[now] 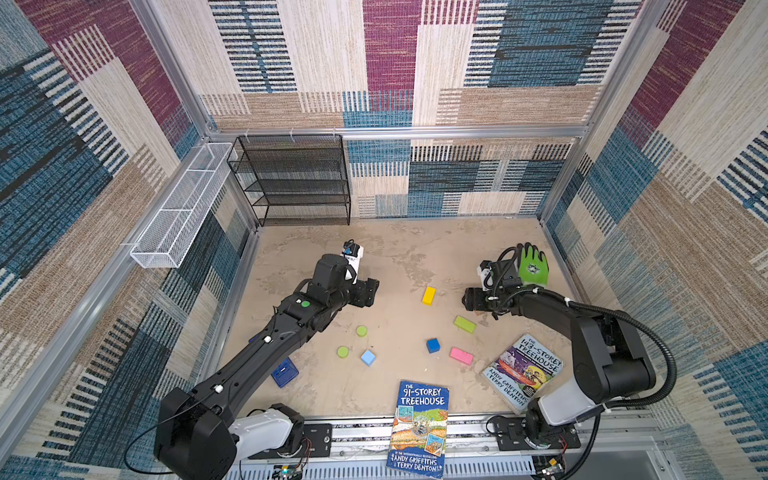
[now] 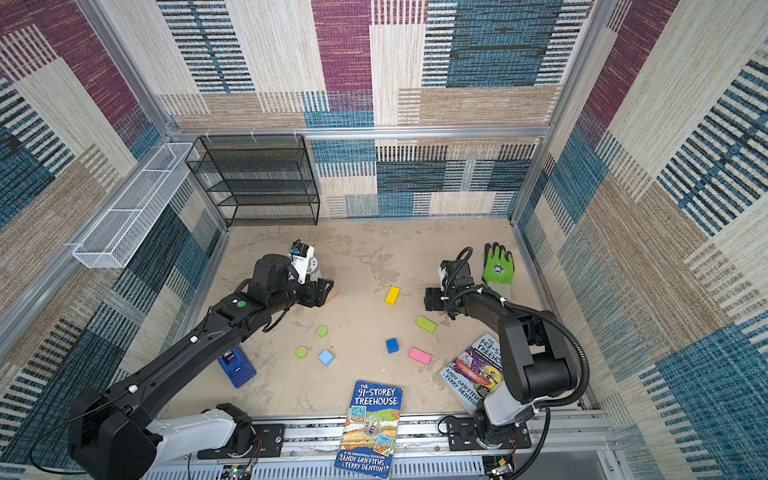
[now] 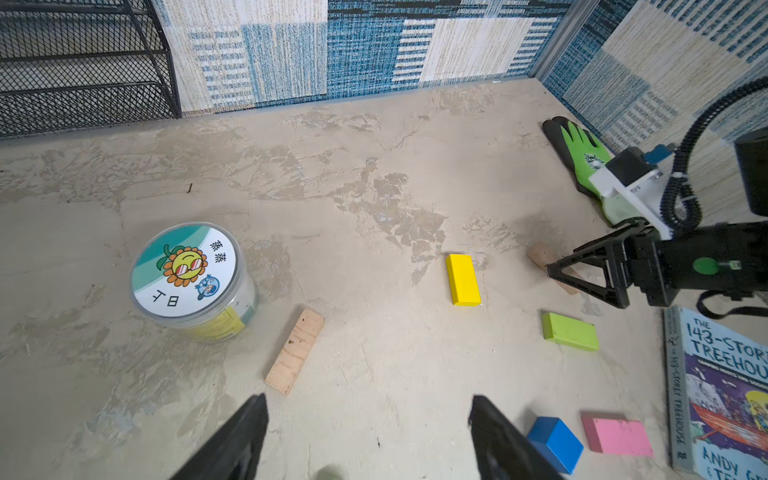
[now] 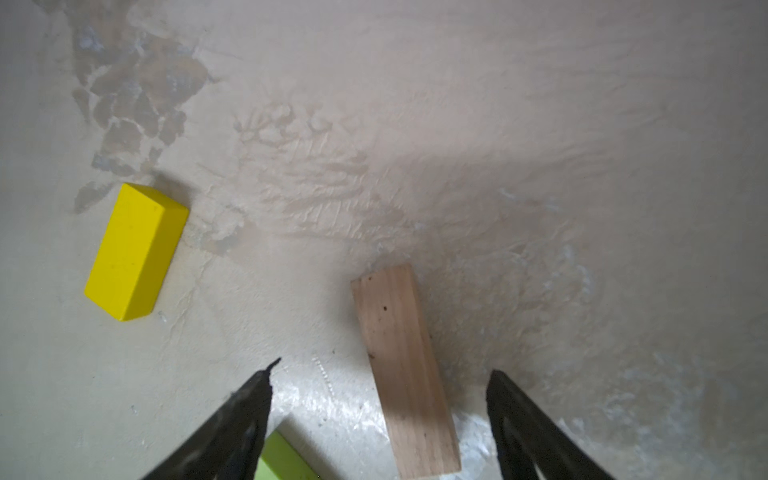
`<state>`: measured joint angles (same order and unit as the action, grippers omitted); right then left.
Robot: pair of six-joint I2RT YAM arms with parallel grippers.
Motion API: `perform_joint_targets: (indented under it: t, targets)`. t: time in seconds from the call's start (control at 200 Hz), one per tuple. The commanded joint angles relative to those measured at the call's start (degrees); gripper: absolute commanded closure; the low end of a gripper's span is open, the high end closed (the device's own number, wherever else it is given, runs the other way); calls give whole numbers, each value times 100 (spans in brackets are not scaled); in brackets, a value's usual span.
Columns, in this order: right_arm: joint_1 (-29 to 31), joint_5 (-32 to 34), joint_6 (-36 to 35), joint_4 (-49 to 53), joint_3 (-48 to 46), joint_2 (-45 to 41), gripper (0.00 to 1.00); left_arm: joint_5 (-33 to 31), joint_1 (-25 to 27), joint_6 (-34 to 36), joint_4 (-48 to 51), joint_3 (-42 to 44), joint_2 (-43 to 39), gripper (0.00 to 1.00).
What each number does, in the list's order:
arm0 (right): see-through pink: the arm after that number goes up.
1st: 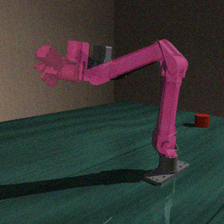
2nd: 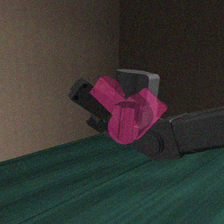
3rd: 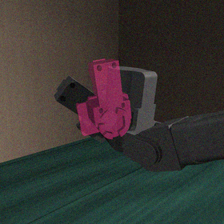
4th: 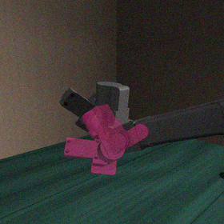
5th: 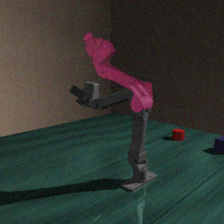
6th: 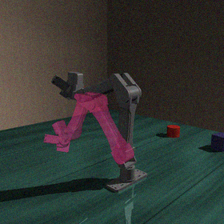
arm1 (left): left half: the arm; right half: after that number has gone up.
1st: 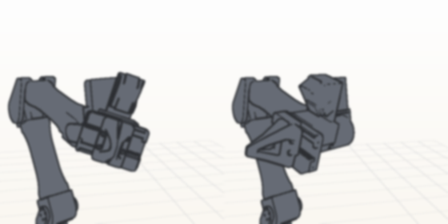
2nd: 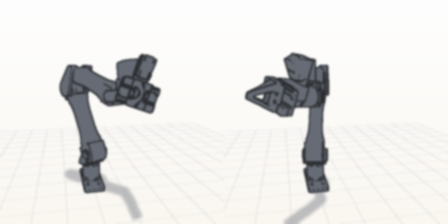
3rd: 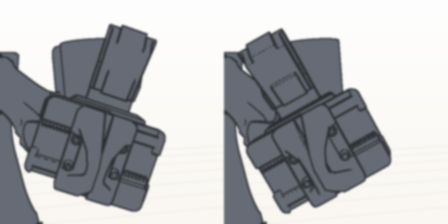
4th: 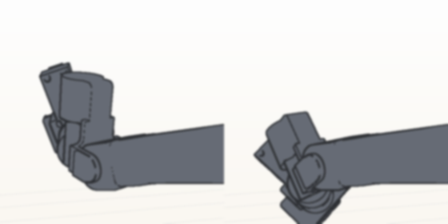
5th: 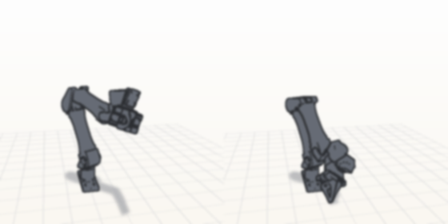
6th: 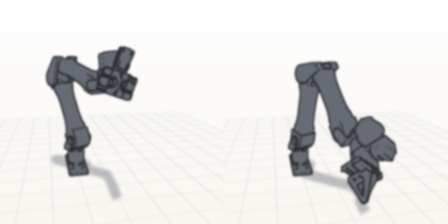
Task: Build the wood block tower
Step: 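Move the right gripper toward the wooden plank while the left arm reaches forward, then close the right gripper on the wooden plank, then carry the plank with the right gripper and lower it beside the yellow block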
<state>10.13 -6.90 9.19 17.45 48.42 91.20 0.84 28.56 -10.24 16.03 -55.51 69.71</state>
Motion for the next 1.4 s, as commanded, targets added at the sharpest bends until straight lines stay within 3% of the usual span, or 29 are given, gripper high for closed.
perform_joint_targets:
  t: [0.0,0.12,0.456,0.671,0.806,1.127,1.392]
  targets:
    - [56,200,94,187,87,137,21,-182,0,134,-57,4,16,19]
    - [110,350,109,273,169,298,26,-229,1,136,-36,-8,56,19]
    - [330,644,251,442,313,519,55,-251,-5,145,-37,-11,73,19]
    - [420,795,344,555,412,575,81,-317,1,145,-22,13,34,19]
    - [523,917,371,677,562,464,93,-332,-1,153,-33,31,26,19]
    - [1371,891,443,1117,1530,264,98,-533,1,196,20,93,-21,19]
    - [2233,512,443,1167,2592,1202,98,-649,-1,180,34,166,-165,19]
